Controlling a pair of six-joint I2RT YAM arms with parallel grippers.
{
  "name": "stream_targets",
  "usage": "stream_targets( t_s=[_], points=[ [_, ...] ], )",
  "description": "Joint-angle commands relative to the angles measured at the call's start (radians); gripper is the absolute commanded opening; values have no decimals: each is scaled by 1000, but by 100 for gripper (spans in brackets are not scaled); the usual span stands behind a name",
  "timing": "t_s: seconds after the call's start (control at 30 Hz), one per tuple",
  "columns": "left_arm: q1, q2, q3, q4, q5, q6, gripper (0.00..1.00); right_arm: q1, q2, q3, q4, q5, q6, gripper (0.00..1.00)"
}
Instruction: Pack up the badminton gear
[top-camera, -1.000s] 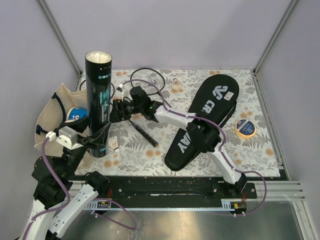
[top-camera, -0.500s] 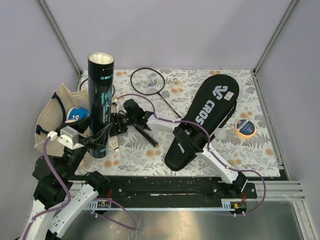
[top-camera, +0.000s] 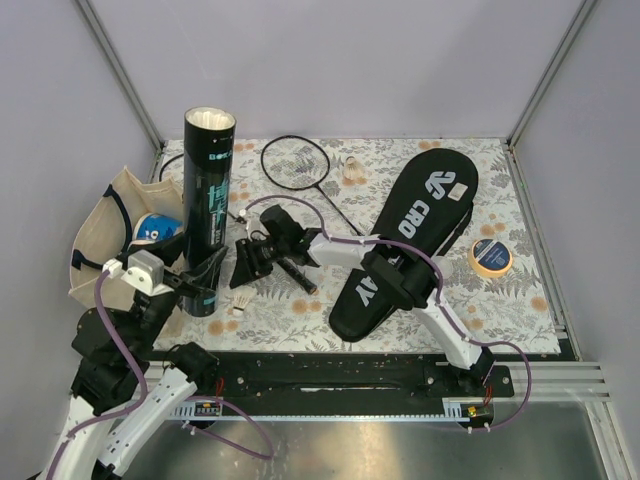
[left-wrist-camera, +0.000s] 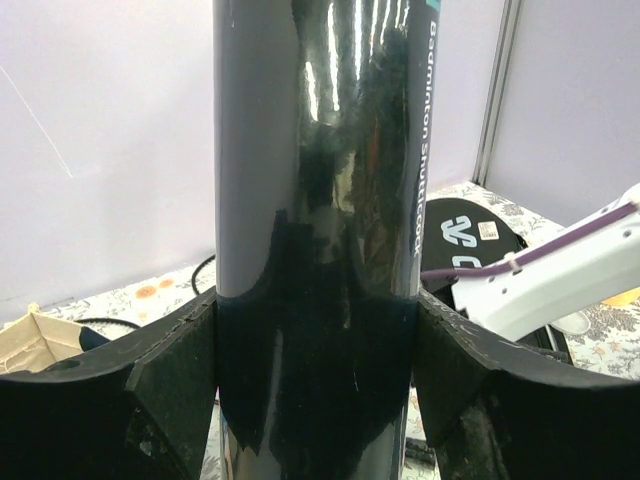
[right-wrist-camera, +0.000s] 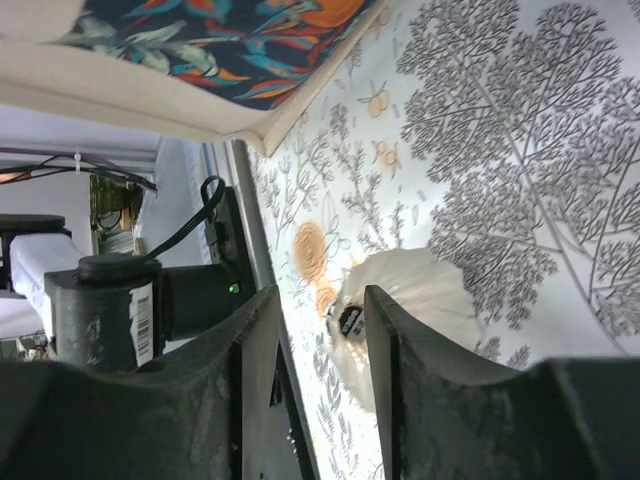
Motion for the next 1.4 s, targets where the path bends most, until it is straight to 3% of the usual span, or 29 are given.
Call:
stream_targets(
  t_s=[0.0,0.1,0.43,0.63,0.7,0.93,1.03,1.17,1.37],
  points=[
    [1,9,-6,86,17,-15,27,1,-115,-59,38,-10,-49,42],
    [0,6,-12,88,17,-18,27,1,-127,-90,38,-4,-54,38],
    [1,-14,-28,78,14,-27,27,1,-161,-147,22,-4,-69,35],
    [1,-15,-46,75,12,-18,27,-5,-229,-206,28,12,-79,18],
    [1,-14,-57,71,11,-10,27,-19,-262,-243,86,-10,-30,12],
    [1,-8,-98,54,32,11,27,-145,-388,-452,530,-88,308,1],
    [1,-5,-112,43,78,37,27,-214,-469,-502,573,-96,343,0],
    [1,14,-128,0,170,83,25,-335,-656,-549,446,-76,264,0],
    [1,48,-149,-21,265,111,25,-510,-916,-461,-89,114,-37,0]
  ],
)
